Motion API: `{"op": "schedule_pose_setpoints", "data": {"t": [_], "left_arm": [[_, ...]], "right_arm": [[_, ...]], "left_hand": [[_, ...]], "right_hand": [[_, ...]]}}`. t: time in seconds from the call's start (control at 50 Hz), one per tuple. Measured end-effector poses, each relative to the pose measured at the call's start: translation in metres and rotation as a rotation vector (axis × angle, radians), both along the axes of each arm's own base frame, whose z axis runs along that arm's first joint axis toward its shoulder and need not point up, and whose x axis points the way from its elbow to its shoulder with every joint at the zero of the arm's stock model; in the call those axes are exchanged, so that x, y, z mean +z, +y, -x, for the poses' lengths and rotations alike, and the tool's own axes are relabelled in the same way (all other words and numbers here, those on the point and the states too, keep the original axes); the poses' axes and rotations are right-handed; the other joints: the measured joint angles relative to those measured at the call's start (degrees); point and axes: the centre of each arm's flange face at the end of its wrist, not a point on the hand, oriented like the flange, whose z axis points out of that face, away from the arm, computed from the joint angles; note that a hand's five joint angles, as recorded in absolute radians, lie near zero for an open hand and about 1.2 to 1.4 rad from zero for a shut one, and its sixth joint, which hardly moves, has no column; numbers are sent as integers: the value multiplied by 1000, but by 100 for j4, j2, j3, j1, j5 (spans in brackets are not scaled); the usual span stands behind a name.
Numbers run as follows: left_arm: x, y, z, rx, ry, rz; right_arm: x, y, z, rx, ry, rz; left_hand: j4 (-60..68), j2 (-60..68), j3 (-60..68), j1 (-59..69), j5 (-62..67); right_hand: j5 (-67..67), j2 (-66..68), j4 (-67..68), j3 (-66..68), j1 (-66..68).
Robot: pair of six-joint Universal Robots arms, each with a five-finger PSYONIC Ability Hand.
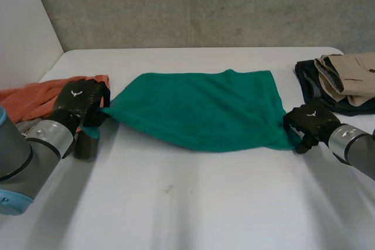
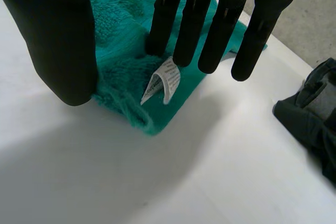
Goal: Fold the laundry.
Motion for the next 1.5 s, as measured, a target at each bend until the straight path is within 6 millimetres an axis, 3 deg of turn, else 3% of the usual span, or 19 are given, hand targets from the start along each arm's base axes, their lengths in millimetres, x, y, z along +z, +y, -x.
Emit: {"op": "schedule_pose_setpoints", "data": {"t": [0.2, 0.28, 0.34, 0.42, 0.52, 0.58, 0.7, 0.76, 0.82, 0.88, 0.98, 1.06, 1.1, 1.16, 1.18, 1.24, 1.32, 1.4, 1.5], "left_arm": [[-1, -1, -4, 12, -3, -14], [-2, -1, -7, 21, -6, -38], [-3, 1, -9, 25, -11, -62], [3, 8, -11, 26, -24, -109], [18, 24, -14, 12, -46, -172], [34, 45, -15, -22, -86, -239], [53, 93, -18, -124, -236, -388], [54, 107, -18, -172, -309, -444], [46, 109, -18, -211, -377, -477], [33, 97, -15, -224, -424, -476], [10, 54, -4, -191, -482, -387], [14, 13, 10, -134, -489, -236], [29, -10, 19, -101, -468, -118], [71, -44, 34, -47, -388, 119], [93, -56, 38, -26, -336, 227], [137, -73, 43, 12, -211, 423], [189, -86, 40, 44, 7, 631], [203, -93, 32, 59, 123, 663], [180, -97, 24, 79, 132, 547]], "right_arm": [[-7, -11, -7, 14, 12, 23], [-8, -15, -7, 10, 22, 37], [-3, -17, -6, 0, 22, 58], [18, -18, -1, -24, 16, 110], [49, -2, 6, -30, 62, 113], [70, 28, 15, -6, 172, 39], [92, 85, 35, 109, 419, -140], [97, 95, 40, 141, 465, -164], [92, 91, 41, 144, 467, -171], [82, 81, 38, 144, 452, -179], [64, 56, 22, 136, 427, -174], [71, 21, 3, 80, 378, -61], [86, 0, -7, 35, 324, 47], [132, -36, -23, -49, 174, 300], [154, -48, -28, -78, 98, 417], [199, -63, -33, -115, -55, 643], [254, -68, -33, -128, -259, 934], [269, -66, -31, -115, -343, 1035], [243, -66, -34, -91, -332, 944]], "left_hand": [[0, 0, 0, 0, 0], [0, 0, 0, 0, 0], [0, 0, 0, 0, 0], [0, 0, 0, 0, -1], [0, 0, 0, 0, 0], [0, 0, 0, 0, 0], [0, 0, 0, 0, 0], [0, 0, 0, 0, 0], [0, 0, 0, 0, 0], [0, 0, 0, 0, 0], [0, 0, 0, 0, 0], [0, 0, 0, 0, 0], [0, 0, 0, 0, 0], [0, 0, 0, 0, 0], [0, 0, 0, 0, 0], [0, 0, 0, 0, 0], [0, 0, 0, 0, 0], [0, 0, 0, 0, 0], [0, 0, 0, 0, 0]], "right_hand": [[705, 776, 731, 722, 686], [2561, 2697, 2674, 2653, 2423], [2771, 2760, 2919, 2861, 2423], [2852, 2760, 2930, 2866, 2426], [2862, 2760, 2930, 2866, 2478], [2884, 2760, 2931, 2866, 2478], [2889, 2760, 2945, 2883, 2479], [2889, 2760, 2950, 2883, 2479], [2889, 2760, 2950, 2883, 2479], [2889, 2763, 2950, 2883, 2479], [2889, 2799, 2950, 2883, 2479], [2889, 2799, 2951, 2884, 2478], [2889, 2799, 2951, 2884, 2479], [2889, 2799, 2952, 2884, 2478], [2889, 2799, 2952, 2884, 2479], [2889, 2799, 2952, 2884, 2479], [2899, 2799, 2954, 2884, 2479], [2915, 2799, 2954, 2884, 2479], [2915, 2799, 2954, 2884, 2479]]}}
